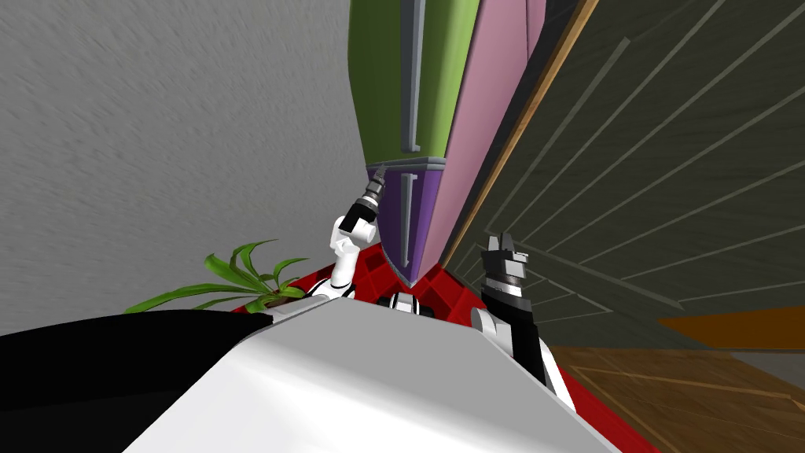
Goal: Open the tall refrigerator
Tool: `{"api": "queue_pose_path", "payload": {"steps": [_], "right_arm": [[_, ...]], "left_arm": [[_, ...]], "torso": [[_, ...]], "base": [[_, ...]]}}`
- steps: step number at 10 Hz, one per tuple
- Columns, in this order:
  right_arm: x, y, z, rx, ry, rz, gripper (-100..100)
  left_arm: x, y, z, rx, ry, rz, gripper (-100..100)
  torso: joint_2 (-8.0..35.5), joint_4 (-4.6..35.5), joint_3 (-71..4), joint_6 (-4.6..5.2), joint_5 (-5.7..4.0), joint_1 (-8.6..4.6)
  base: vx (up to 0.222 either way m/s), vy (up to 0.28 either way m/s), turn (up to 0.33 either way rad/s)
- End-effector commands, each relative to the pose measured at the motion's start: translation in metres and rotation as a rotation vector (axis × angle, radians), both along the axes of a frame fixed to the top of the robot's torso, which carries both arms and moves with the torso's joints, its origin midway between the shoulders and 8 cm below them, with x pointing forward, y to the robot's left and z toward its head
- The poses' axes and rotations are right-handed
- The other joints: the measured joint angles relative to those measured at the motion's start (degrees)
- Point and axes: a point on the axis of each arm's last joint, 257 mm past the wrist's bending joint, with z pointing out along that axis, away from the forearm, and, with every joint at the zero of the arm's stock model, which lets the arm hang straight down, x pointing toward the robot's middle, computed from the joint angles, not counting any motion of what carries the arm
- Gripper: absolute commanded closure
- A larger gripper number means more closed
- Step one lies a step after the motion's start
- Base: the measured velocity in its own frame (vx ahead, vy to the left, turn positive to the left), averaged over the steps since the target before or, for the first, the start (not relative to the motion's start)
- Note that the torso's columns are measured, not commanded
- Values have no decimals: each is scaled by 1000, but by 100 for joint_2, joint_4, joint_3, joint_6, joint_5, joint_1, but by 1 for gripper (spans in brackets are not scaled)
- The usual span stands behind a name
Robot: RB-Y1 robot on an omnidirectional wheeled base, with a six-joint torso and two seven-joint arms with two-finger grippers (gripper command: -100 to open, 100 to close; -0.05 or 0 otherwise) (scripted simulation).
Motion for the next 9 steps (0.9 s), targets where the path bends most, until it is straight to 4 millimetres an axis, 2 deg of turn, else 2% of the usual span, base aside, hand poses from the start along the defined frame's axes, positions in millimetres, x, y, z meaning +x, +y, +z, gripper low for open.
{"api": "queue_pose_path", "payload": {"steps": [1,2,5,6,9], "right_arm": [[0,0,0,0,0,0,0],[0,0,0,0,0,0,0],[0,0,0,0,0,0,0],[0,0,0,0,0,0,0],[0,0,0,0,0,0,0]], "left_arm": [[5,-9,10,15,12,6,-100],[6,-16,20,27,13,9,-100],[10,-23,26,39,30,16,-100],[11,-30,35,50,33,18,-100],[14,-37,40,62,52,25,-100]], "torso": [[-1,0,-1,1,-1,-2],[0,0,0,-1,0,1],[2,1,1,0,0,-1],[2,0,1,0,1,1],[1,0,0,1,-1,-2]], "base": [[-13,-15,-3],[-16,-19,4],[-12,-17,3],[-7,-18,9],[-4,-19,7]]}}
